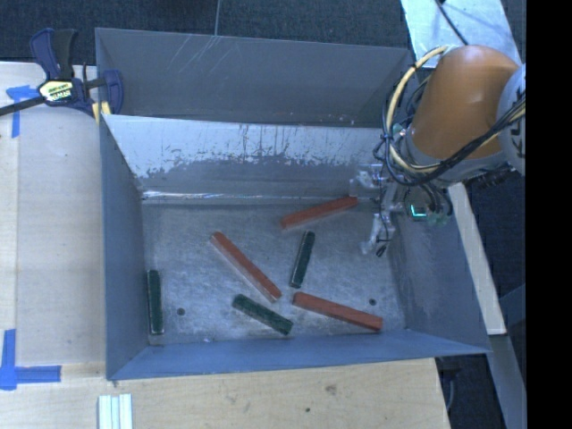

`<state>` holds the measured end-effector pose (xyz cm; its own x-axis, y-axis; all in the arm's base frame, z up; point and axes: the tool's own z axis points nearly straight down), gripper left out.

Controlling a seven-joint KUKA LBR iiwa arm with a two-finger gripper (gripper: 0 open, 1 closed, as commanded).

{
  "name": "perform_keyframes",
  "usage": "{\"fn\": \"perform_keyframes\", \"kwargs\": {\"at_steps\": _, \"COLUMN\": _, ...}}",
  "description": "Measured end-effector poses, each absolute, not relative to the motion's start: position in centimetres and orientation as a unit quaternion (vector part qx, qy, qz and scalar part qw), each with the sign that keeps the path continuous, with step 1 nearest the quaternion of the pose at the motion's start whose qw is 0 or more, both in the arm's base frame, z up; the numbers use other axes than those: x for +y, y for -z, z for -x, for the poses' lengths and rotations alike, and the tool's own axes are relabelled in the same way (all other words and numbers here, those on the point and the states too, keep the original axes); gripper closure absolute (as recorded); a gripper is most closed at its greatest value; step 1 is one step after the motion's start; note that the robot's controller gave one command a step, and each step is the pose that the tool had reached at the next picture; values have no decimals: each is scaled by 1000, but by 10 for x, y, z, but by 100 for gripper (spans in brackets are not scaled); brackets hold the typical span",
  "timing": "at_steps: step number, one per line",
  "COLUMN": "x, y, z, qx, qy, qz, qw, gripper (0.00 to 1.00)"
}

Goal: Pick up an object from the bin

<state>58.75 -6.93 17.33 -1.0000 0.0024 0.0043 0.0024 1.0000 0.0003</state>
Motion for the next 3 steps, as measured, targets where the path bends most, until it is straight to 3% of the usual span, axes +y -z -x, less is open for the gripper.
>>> {"fn": "perform_keyframes", "kwargs": {"at_steps": 1, "x": -15, "y": -67, "z": -614, "qx": -998, "qy": 0, "qz": 65, "qw": 1, "gripper": 0}}
{"fn": "perform_keyframes", "kwargs": {"at_steps": 2, "x": -18, "y": -74, "z": -617, "qx": -998, "qy": 0, "qz": 66, "qw": -4, "gripper": 100}}
{"fn": "perform_keyframes", "kwargs": {"at_steps": 3, "x": -17, "y": -72, "z": -616, "qx": -998, "qy": 0, "qz": 65, "qw": -3, "gripper": 0}}
